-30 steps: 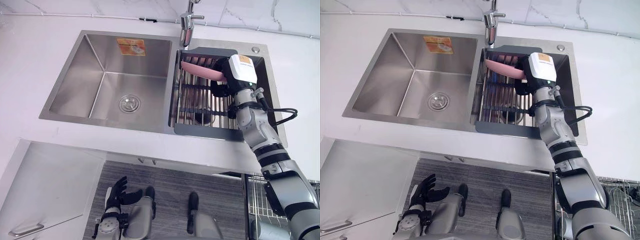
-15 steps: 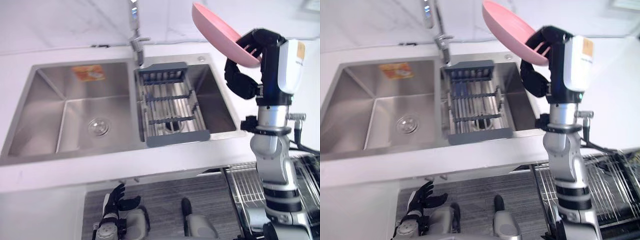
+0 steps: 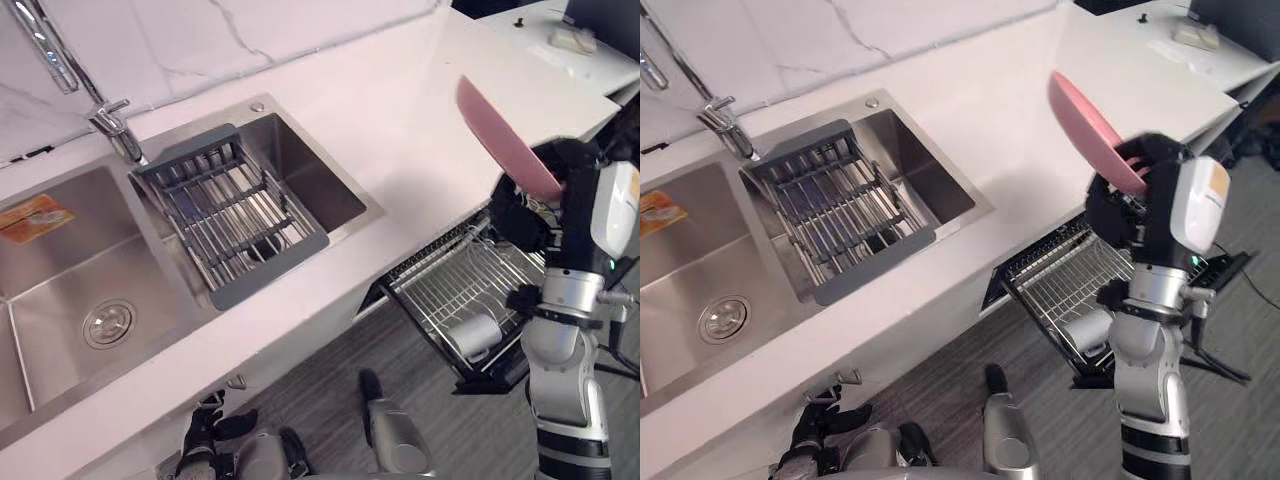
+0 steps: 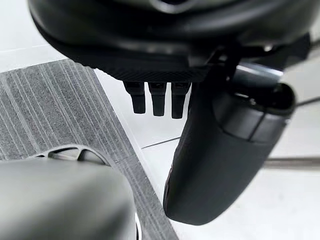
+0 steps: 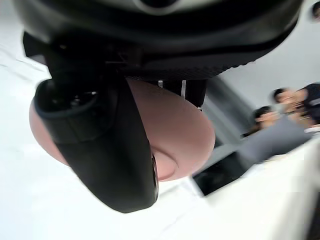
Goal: Walk over to the sink, pick up the cup, carry it to the dishwasher, place the cup inside the dishwasher, then close the dishwasher door
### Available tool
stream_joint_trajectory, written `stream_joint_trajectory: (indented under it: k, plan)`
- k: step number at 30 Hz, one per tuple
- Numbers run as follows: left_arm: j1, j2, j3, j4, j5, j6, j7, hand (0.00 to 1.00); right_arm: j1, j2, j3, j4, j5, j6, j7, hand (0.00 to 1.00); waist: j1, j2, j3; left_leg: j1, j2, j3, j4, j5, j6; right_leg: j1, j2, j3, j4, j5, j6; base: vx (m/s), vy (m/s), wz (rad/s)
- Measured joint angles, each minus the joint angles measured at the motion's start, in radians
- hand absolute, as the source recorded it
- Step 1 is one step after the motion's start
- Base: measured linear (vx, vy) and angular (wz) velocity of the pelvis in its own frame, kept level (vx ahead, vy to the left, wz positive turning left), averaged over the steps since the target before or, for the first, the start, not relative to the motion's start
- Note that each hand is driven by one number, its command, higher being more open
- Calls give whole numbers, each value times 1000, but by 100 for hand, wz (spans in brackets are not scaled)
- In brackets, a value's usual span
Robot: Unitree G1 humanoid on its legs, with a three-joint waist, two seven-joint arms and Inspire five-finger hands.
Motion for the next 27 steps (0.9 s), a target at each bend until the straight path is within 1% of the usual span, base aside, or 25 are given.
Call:
stream_joint_trajectory:
  k: [2, 3, 4, 7, 8, 11, 15, 17, 18, 19, 21, 22, 24, 25, 26, 27]
  plan:
    - [4, 0, 2, 13, 0, 0, 6, 90, 16, 0, -29, 36, -8, 12, -19, 30, -14, 7, 6, -3, 1, 5, -3, 5, -12, -2, 3, 0, -26, 17, 27, 8, -38, -15]
    - [14, 1, 5, 15, 0, -1, 10, 90, 17, 1, -49, 77, -7, 24, -30, 30, -19, 17, 6, -9, 7, 10, -8, 13, -26, -3, 13, 4, -51, 32, 38, 41, -51, -24]
    - [24, 0, 5, 14, 0, -6, 11, 90, 18, 2, -68, 123, -6, 38, -39, 30, -19, 25, 6, -21, 14, 15, -13, 19, -32, -10, 25, 14, -82, 52, 40, 53, -46, -34]
    - [24, -13, 14, 10, -1, -19, 19, 90, 20, 12, -90, 201, 9, 66, -43, 30, -4, 38, 16, -61, 27, 47, -18, 33, -26, -45, 45, 44, -141, 103, 42, 77, -35, -43]
    - [16, -28, 21, 5, -1, -21, 21, 90, 19, 23, -98, 234, 18, 72, -43, 30, -1, 52, 36, -70, 27, 55, -20, 39, -25, -52, 47, 52, -159, 127, 54, 68, -7, -25]
    - [13, -39, 19, -20, -1, -21, 19, 90, 7, 30, -97, 286, 78, 75, -42, 30, 2, 68, 60, -90, 24, 60, -16, 43, -20, -75, 44, 59, -156, 129, 57, 32, 11, -10]
    - [-21, -37, 3, -47, -2, -33, 22, 90, -77, 19, -94, 353, 172, 75, -42, 30, 19, 70, 111, -131, 18, 69, -14, 46, -14, -131, 40, 71, -142, 133, 57, -31, -14, -5]
    - [-49, -39, -2, -68, -13, -34, 29, 90, -150, -37, -56, 414, 228, 74, -40, 30, 31, 73, 142, -166, 14, 74, -12, 52, -8, -171, 36, 74, -135, 137, 52, -45, -37, 0]
    - [-57, -39, -5, -70, -20, -35, 29, 90, -172, -51, -43, 432, 244, 74, -39, 30, 33, 75, 148, -177, 14, 74, -11, 54, -7, -181, 35, 74, -135, 138, 51, -54, -69, 3]
    - [-72, -42, -16, -71, -27, -35, 30, 90, -215, -68, -21, 469, 251, 74, -38, 30, 33, 77, 157, -194, 13, 74, -9, 58, -6, -199, 33, 75, -133, 147, 57, -52, -73, 3]
    - [-94, -43, -35, -72, -33, -36, 35, 90, -280, -94, 13, 535, 269, 71, -29, 30, 37, 80, 163, -226, 9, 73, -9, 65, -4, -233, 27, 75, -126, 152, 58, -41, -63, 4]
    - [-111, -47, -58, -73, -38, -44, 37, 90, -320, -111, 28, 585, 292, 70, -19, 30, 44, 81, 163, -248, 7, 73, -9, 73, -2, -255, 23, 76, -122, 156, 58, -31, -60, 7]
    - [-146, -63, -88, -76, -43, -57, 36, 90, -374, -132, 38, 656, 328, 71, -7, 30, 58, 83, 169, -274, 4, 68, -11, 79, -1, -279, 21, 73, -121, 160, 57, -32, -68, 12]
    - [-172, -83, -102, -78, -43, -65, 35, 90, -412, -137, 38, 690, 349, 73, -2, 30, 57, 87, 182, -285, 3, 60, -11, 83, 0, -285, 18, 65, -121, 161, 56, -39, -70, 16]
    - [-191, -100, -112, -86, -43, -71, 36, 90, -443, -141, 39, 717, 374, 73, 1, 90, 58, 90, 188, -297, 3, 57, -12, 84, 1, -294, 17, 61, -120, 162, 55, -45, -70, 15]
    - [-196, -105, -116, -94, -43, -72, 35, 90, -459, -143, 39, 731, 383, 73, 2, 90, 58, 90, 189, -303, 3, 56, -12, 86, 1, -300, 17, 61, -120, 163, 54, -43, -71, 8]
